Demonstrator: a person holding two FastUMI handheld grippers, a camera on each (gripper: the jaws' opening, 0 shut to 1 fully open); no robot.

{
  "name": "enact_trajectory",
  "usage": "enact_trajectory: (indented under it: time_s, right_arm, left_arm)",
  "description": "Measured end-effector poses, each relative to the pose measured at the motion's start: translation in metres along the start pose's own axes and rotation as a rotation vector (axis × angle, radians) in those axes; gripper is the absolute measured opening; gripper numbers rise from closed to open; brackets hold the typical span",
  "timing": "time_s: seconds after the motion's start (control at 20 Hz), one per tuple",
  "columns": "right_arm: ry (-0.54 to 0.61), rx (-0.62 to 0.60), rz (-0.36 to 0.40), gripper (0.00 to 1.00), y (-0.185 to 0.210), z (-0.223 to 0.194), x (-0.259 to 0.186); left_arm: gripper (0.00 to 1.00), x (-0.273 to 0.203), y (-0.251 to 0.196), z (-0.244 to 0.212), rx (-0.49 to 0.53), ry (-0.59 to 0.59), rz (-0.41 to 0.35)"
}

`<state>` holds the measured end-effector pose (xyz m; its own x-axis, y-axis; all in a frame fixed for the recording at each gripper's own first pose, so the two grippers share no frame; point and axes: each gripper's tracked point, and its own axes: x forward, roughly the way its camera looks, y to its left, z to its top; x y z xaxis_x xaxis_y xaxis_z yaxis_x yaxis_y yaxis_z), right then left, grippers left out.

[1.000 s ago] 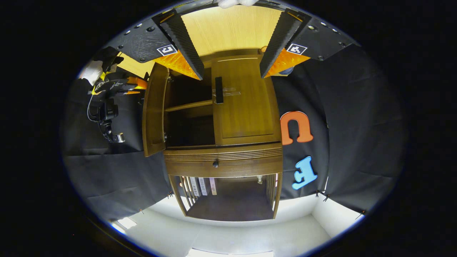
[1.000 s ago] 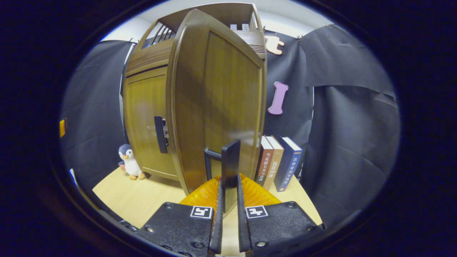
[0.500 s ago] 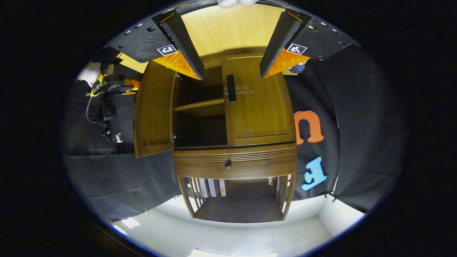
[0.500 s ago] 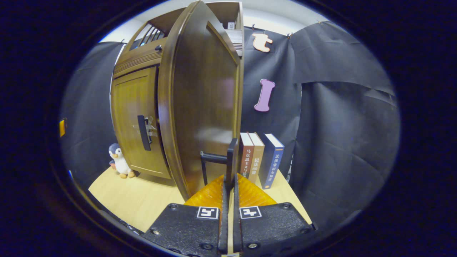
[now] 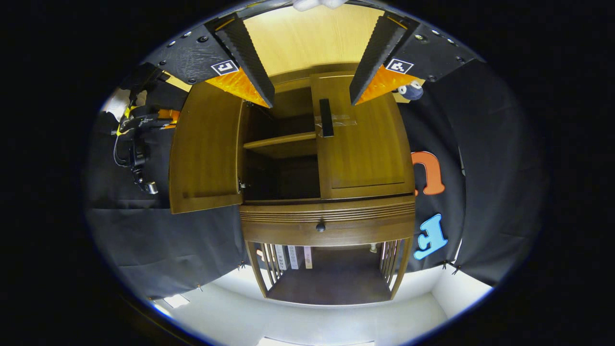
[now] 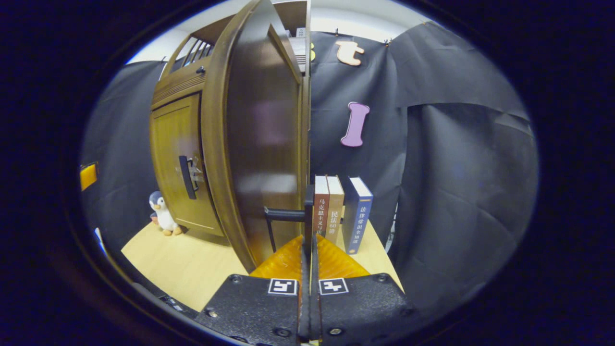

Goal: Open the right door of the double-door shoe cabinet with the right hand, and open the left door with the left hand.

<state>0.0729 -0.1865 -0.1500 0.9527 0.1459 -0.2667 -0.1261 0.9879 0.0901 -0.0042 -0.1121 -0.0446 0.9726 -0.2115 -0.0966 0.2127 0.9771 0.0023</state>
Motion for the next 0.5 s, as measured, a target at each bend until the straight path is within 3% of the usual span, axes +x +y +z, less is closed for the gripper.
enact_trajectory:
  time_s: [0.05, 0.25, 0.35, 0.4, 0.45, 0.5]
  right_arm:
    - [0.002, 0.011, 0.022, 0.04, -0.009, 0.0, 0.0]
    - [0.026, 0.017, 0.102, 0.04, -0.035, 0.003, 0.007]
    - [0.032, -0.011, 0.149, 0.04, -0.043, 0.005, 0.014]
    - [0.035, -0.023, 0.174, 0.04, -0.044, 0.006, 0.015]
    - [0.038, -0.041, 0.203, 0.04, -0.046, 0.007, 0.016]
    - [0.041, -0.061, 0.235, 0.04, -0.045, 0.007, 0.015]
  left_arm:
    - [0.95, 0.004, -0.007, 0.001, -0.003, 0.002, 0.002]
    - [0.95, 0.017, -0.032, 0.008, -0.031, 0.017, 0.047]
    - [0.95, 0.025, -0.052, 0.016, -0.077, 0.012, 0.059]
    - [1.0, 0.026, -0.061, 0.02, -0.09, 0.017, 0.073]
    - [0.95, 0.028, -0.068, 0.022, -0.101, 0.021, 0.087]
    - [1.0, 0.029, -0.074, 0.022, -0.112, 0.029, 0.102]
